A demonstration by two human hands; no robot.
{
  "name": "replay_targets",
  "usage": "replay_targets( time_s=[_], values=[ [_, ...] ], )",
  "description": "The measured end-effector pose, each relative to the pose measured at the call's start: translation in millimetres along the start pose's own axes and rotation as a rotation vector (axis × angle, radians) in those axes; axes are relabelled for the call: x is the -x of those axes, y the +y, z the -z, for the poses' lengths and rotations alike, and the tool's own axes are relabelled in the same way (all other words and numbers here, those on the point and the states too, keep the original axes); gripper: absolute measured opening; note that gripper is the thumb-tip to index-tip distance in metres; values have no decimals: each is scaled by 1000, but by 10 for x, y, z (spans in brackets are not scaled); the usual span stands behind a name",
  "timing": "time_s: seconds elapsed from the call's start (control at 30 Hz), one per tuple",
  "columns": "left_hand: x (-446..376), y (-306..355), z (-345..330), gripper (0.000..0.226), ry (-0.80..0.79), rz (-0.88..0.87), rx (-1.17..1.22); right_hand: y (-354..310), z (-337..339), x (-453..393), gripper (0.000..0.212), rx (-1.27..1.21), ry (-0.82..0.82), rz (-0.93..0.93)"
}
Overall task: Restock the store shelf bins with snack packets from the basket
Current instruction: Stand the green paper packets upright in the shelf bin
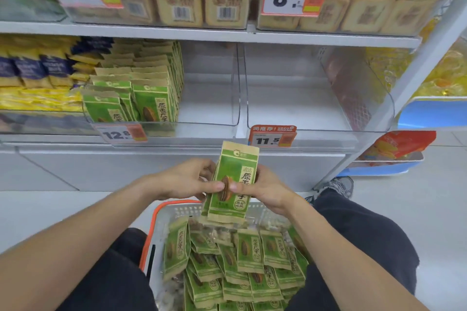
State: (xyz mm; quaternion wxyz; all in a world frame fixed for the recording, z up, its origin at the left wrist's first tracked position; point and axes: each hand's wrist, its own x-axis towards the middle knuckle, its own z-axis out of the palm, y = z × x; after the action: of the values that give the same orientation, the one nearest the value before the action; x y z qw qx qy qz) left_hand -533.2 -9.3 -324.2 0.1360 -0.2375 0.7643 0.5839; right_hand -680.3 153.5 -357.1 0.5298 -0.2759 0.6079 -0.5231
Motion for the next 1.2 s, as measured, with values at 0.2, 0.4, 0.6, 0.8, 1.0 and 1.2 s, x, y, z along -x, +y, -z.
replay_targets(
  time_s=[0.2,0.4,0.6,0.8,1.0,1.2],
  values=[
    [194,-25,536,29,225,-215,-109,-515,-272,-254,61,264,12,136],
    [356,-152,885,45,558,-394,-20,-1052,-634,-472,49,432,252,475],
    [517,-223,1324,26,1122,-494,-371,-1735,-916,-679,48,433,367,782],
    [468,-439,1545,60,1230,-293,-719,-1718,-1071,-1072,49,500,328,760],
    [420,-531,1550,72,1197,-169,-791,-1387,-1143,-1355,53,630,331,646],
    [402,-498,1514,69,1190,-169,-763,-1196,-1187,-1463,62,901,323,553]
  ],
)
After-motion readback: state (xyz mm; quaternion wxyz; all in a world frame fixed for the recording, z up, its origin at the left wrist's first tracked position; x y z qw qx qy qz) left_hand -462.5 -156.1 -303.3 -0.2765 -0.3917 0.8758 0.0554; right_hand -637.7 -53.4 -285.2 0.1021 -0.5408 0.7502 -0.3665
